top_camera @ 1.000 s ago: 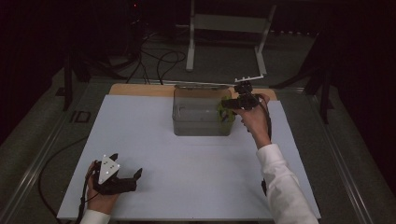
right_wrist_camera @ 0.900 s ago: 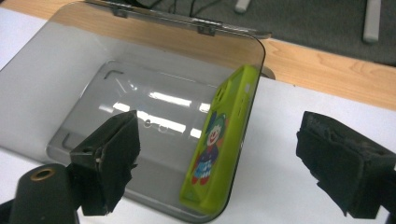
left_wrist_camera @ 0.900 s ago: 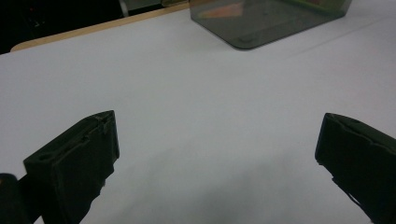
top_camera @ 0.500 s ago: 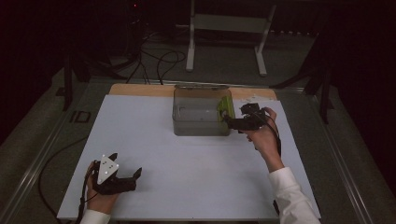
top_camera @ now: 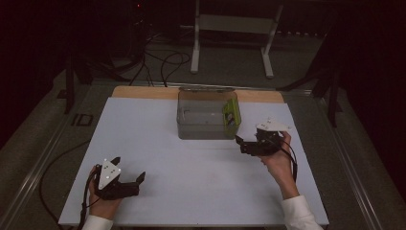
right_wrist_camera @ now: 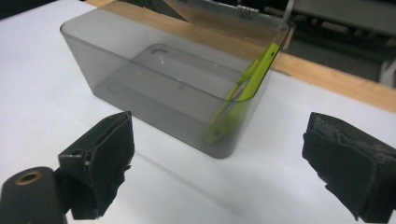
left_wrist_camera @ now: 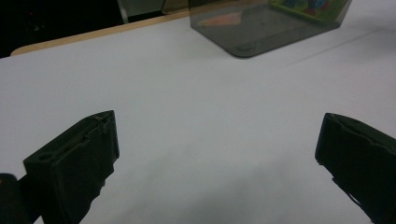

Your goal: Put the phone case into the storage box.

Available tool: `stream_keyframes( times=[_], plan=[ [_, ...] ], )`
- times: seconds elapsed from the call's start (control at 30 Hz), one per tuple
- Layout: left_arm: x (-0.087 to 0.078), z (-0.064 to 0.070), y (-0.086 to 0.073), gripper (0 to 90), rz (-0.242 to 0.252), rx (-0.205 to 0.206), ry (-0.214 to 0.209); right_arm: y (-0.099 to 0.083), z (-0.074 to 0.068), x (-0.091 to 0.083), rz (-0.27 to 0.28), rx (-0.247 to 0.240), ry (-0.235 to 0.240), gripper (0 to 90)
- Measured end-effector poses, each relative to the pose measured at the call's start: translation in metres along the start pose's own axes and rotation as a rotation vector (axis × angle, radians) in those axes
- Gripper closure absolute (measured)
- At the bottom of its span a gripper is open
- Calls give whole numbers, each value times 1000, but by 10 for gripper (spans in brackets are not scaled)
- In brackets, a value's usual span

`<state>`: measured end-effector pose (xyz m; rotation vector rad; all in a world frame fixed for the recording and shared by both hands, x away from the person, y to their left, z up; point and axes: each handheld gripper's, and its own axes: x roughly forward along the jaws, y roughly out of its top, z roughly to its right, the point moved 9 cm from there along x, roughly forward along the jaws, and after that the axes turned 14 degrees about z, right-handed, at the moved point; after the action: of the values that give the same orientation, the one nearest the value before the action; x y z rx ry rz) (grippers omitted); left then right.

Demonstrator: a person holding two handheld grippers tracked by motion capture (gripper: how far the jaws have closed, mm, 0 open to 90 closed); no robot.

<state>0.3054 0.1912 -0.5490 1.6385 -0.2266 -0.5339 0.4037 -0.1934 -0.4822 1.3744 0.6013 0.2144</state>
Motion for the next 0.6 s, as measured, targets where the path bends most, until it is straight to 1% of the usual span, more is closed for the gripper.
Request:
stream_keyframes(
  times=[0.07,0.13,0.17,0.2,0.27,0.33,0.47,0.53,0.57,0.6],
  plan=[
    [-1,0,1,0,6,-2,-1,-2,-2,-3,-2,-8,0,90],
    [-1,0,2,0,12,-4,-1,-6,-8,-12,11,-16,14,90],
    [-1,0,2,0,12,-4,-1,-6,-8,-12,11,-16,14,90],
    [-2,0,3,0,23,-8,-2,-11,-11,-18,6,-34,9,90],
    [-2,-1,4,0,29,-10,-2,-15,-12,-21,6,-46,4,90],
    [-3,-1,6,0,41,-12,-5,-17,-13,-23,2,-50,0,90],
    [-5,-2,9,0,63,-18,-6,-24,-12,-29,2,-48,-20,90],
    [-6,-3,11,0,74,-19,-6,-28,-11,-34,32,-32,-18,91],
    [-6,-3,12,0,80,-21,-6,-31,-10,-37,50,-30,-25,94],
    [-6,-3,12,0,83,-22,-6,-37,-10,-40,45,-19,-29,94]
  ],
)
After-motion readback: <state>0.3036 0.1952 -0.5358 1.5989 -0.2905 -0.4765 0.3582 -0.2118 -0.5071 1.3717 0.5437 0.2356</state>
